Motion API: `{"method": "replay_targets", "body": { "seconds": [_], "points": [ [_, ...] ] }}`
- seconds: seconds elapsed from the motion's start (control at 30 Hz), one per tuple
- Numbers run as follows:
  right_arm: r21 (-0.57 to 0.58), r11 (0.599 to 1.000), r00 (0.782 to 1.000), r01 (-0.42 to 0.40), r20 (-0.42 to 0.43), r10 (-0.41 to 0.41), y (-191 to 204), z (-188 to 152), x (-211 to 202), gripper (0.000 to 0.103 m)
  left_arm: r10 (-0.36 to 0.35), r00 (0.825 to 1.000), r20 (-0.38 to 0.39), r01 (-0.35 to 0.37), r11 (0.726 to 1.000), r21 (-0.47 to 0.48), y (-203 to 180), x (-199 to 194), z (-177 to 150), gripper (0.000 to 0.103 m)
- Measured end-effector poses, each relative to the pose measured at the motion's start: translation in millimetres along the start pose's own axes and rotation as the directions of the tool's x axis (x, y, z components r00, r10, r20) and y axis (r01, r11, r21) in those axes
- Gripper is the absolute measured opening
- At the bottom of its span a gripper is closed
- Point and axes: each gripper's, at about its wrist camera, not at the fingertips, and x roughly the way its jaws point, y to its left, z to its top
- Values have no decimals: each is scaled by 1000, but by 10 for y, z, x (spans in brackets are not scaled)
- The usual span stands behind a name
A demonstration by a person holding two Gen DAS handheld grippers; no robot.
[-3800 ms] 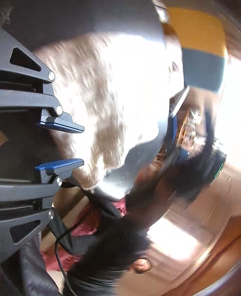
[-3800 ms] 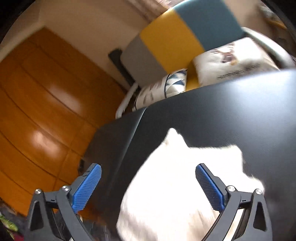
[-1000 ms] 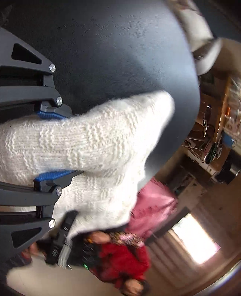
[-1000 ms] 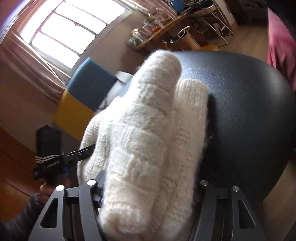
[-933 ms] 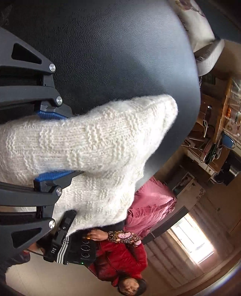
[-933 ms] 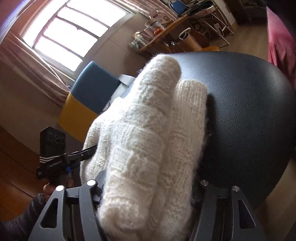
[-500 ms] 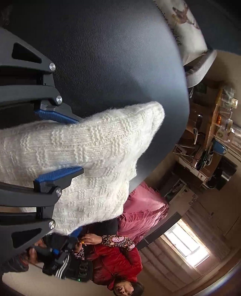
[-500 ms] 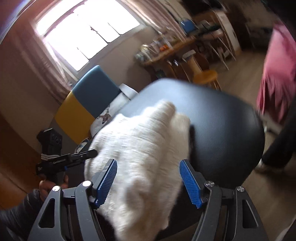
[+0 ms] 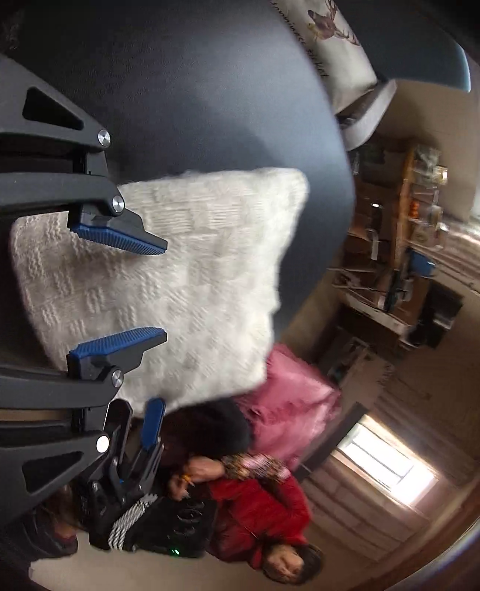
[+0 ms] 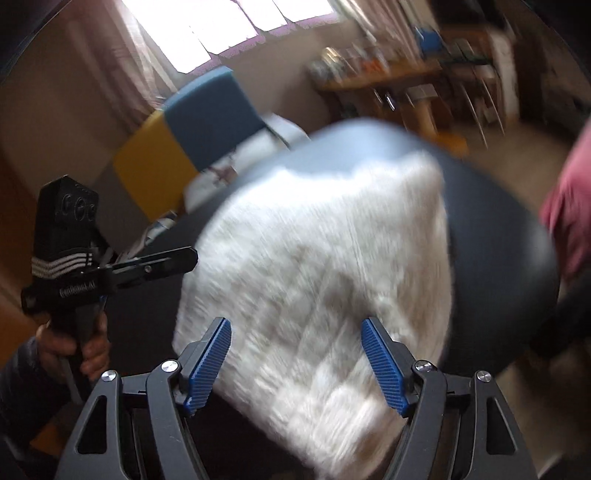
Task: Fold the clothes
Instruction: 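Release both grippers and withdraw from the folded sweater square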
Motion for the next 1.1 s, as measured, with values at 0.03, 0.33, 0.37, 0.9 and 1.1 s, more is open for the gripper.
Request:
{"method": "replay_targets", "body": {
  "seconds": [0.03, 0.33, 0.37, 0.9, 1.1],
  "points": [
    [4, 1000, 1000, 10, -16, -10, -3, -75, 45, 75, 13, 1000, -28, -13, 1000, 1, 9, 114, -22, 41],
    [-22, 998, 997, 61, 46, -60, 110, -240, 45, 78, 122, 992, 16, -122, 992, -10, -107, 118, 7, 42],
    [-25, 998, 996, 63, 61, -61, 138, -247, 4, 78, 187, 981, 45, -187, 982, 7, -191, 18, -20, 42],
    [-116, 952, 940, 283, 228, -252, 1022, -119, -388, 103, 465, 850, 247, -482, 876, 8, -775, -1169, -533, 45],
    [-147, 886, 869, 439, 322, -376, 1319, -32, -517, 103, 506, 810, 297, -523, 852, -25, -768, -1483, -617, 43]
  ]
}}
